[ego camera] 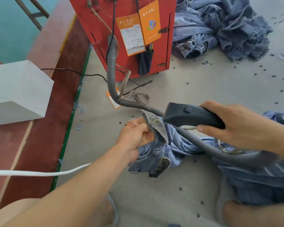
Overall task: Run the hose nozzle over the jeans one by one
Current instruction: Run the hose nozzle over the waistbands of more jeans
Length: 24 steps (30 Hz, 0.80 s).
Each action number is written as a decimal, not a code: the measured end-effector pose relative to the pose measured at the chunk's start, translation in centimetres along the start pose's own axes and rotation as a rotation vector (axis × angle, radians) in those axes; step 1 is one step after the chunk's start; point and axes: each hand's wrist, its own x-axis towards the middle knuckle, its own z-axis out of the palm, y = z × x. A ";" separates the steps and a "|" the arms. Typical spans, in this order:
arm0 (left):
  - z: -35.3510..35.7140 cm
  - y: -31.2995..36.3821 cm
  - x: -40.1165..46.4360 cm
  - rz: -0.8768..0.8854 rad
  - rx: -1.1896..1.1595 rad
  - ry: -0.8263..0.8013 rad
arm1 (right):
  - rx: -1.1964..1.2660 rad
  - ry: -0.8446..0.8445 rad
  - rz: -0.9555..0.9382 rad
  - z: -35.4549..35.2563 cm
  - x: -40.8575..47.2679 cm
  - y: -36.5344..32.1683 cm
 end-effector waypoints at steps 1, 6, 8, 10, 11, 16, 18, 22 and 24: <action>-0.1 0.3 0.3 0.000 0.013 -0.034 | -0.009 -0.030 -0.001 -0.1 -0.1 0.2; -0.5 1.6 0.1 -0.046 0.013 -0.135 | -0.038 -0.079 0.024 1.4 0.0 0.1; -0.4 0.7 0.3 -0.023 0.149 -0.111 | -0.014 -0.019 0.061 1.4 0.4 0.1; -0.2 -0.2 0.4 0.053 0.240 0.010 | 0.011 0.049 0.082 0.9 0.8 0.4; -0.4 -0.6 0.6 0.070 0.282 0.032 | 0.015 0.069 0.088 0.5 0.9 0.5; -1.8 -0.2 1.0 0.195 0.412 -0.003 | 0.030 0.044 0.081 -0.2 0.5 0.8; -1.9 0.3 0.8 0.199 0.349 -0.026 | 0.030 0.009 0.064 0.0 0.2 0.5; -2.4 2.0 0.2 0.099 0.115 -0.180 | 0.002 -0.077 -0.012 0.3 -0.3 0.3; -2.7 2.8 -0.2 0.072 -0.003 -0.320 | 0.016 -0.097 -0.041 0.1 -0.6 0.3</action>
